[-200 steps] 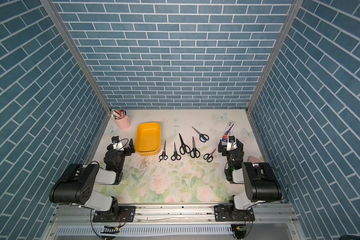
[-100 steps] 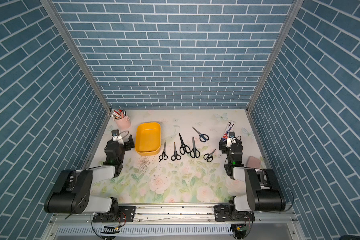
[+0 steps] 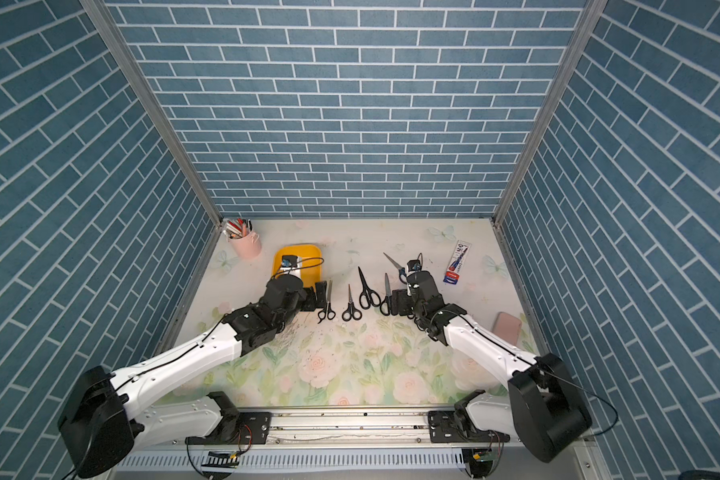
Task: Put the scissors into the storage box
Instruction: Pick up the scissors from the center of the board.
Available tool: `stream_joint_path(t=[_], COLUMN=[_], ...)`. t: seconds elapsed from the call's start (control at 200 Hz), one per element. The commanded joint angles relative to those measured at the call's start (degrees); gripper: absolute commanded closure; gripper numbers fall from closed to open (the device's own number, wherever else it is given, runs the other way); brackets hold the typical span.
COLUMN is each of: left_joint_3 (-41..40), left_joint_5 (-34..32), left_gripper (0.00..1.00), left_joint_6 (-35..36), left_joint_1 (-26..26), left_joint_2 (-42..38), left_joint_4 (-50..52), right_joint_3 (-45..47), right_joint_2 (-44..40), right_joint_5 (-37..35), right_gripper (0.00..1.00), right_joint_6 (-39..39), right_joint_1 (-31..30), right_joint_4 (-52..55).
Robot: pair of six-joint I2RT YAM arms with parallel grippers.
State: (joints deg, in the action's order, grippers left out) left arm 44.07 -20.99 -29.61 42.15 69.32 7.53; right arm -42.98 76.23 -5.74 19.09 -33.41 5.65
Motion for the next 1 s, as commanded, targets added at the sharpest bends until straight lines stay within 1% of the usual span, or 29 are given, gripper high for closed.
stream_joint_path(t=[0.0,0.05,0.1,0.155,0.21,0.23,0.295,0.345,0.5,0.675,0.875,0.96,0.995], left_joint_3=[1.6,1.8,1.0,-0.7,-2.1,-2.5,-3.0,-3.2,-4.0,-4.7,-2.9,-2.3,-2.2], left_joint_5=[-4.7,-5.7,-5.3,-3.3,-1.1,-0.5,0.3,0.5,-0.4,-1.1,-1.1,-2.0,-2.3], left_gripper=[0.00,0.00,0.00,0.00,0.00,0.00,0.00,0.00,0.00,0.00,0.00,0.00,0.00], left_joint_6=[-2.8,-3.2,-3.4,-3.8,-3.8,-3.8,-3.8,-3.8,-3.6,-3.4,-3.6,-3.6,-3.7], left_joint_1=[-0.1,-0.2,-0.5,-0.9,-1.4,-1.3,-1.4,-1.4,-1.5,-1.7,-1.7,-1.7,-1.7], left_joint_2=[0.2,0.2,-0.1,-0.3,-0.2,-0.1,-0.3,-0.8,-3.2,-2.7,0.0,0.0,-0.4], left_joint_4=[5.8,6.4,5.9,4.5,3.6,3.5,3.6,4.0,4.8,4.5,5.0,5.4,5.6], right_joint_3=[-7.8,-10.6,-13.9,-18.6,-23.2,-24.9,-29.8,-31.6,-32.8,-30.8,-32.1,-32.1,-32.1], right_joint_2=[6.8,10.3,14.1,18.8,23.4,25.2,29.9,31.9,34.1,36.2,39.5,40.4,40.7], right_joint_5=[5.5,6.8,6.7,4.8,3.1,3.0,1.9,0.7,-0.6,-0.3,-0.2,0.3,0.2], right_gripper=[0.26,0.31,0.31,0.31,0.34,0.36,0.39,0.40,0.43,0.45,0.55,0.58,0.60], right_joint_6=[-2.0,-1.9,-2.6,-3.6,-4.3,-4.5,-4.4,-4.0,-3.3,-3.3,-2.7,-1.8,-1.5], right_joint_1=[-2.0,-2.6,-4.1,-6.0,-7.3,-7.5,-8.0,-8.2,-8.3,-8.2,-8.2,-8.3,-8.3], right_joint_4=[6.3,6.8,8.2,11.1,14.3,15.3,18.3,19.0,19.5,17.6,17.0,16.7,16.8])
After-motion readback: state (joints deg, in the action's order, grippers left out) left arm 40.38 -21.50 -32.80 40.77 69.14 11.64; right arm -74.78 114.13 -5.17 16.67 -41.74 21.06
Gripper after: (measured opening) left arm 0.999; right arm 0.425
